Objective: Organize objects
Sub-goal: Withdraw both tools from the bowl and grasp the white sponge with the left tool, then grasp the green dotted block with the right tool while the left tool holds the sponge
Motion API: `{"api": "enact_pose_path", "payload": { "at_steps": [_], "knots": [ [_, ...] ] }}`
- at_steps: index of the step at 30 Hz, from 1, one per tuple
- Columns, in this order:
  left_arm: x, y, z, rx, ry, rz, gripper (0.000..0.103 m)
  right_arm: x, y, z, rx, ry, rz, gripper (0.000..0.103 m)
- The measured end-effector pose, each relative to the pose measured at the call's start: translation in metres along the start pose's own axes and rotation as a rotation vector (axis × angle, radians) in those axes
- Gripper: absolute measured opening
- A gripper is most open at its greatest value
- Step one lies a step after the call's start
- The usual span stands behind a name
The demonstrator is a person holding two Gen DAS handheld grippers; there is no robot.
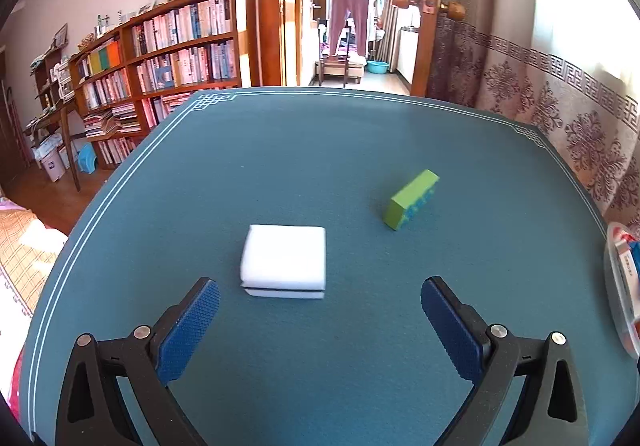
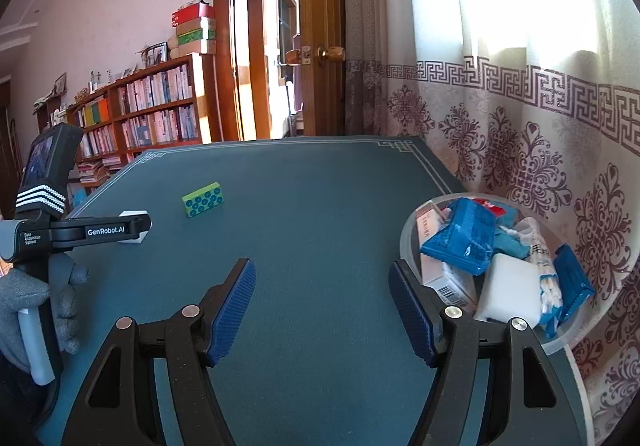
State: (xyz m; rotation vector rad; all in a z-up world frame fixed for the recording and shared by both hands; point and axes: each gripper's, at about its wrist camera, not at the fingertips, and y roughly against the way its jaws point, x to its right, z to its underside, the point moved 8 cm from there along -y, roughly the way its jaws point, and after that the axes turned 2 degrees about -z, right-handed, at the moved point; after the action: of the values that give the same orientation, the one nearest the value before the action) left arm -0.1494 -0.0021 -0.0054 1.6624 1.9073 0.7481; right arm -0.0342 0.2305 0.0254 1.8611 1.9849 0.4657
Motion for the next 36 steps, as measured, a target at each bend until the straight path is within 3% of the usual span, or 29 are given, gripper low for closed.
{"api": "enact_pose_path", "payload": {
  "at_steps": [4, 12, 20, 25, 36],
  "knots": [
    [-0.021, -0.014, -0.007, -0.015, 0.02, -0.033, 0.103, -0.009, -0.015, 0.006, -0.059, -0.022, -0.05, 0.07],
    [-0.035, -0.043, -0.001, -0.101, 0.068, -0.005, 0.101, -0.018, -0.032, 0.013, -0.127, -0.04, -0.095, 0.07],
    [-0.029, -0.049, 0.001, -0.126, 0.031, 0.028, 0.078, -0.037, -0.048, 0.01, -0.176, -0.009, -0.142, 0.07],
    [-0.019, -0.047, 0.002, -0.108, -0.017, 0.06, 0.054, -0.054, -0.064, 0.007, -0.191, 0.046, -0.157, 0.07],
    [-0.027, -0.033, -0.001, -0.075, 0.023, 0.113, 0.052, -0.083, -0.13, -0.008, -0.272, 0.046, -0.26, 0.07]
  ]
}}
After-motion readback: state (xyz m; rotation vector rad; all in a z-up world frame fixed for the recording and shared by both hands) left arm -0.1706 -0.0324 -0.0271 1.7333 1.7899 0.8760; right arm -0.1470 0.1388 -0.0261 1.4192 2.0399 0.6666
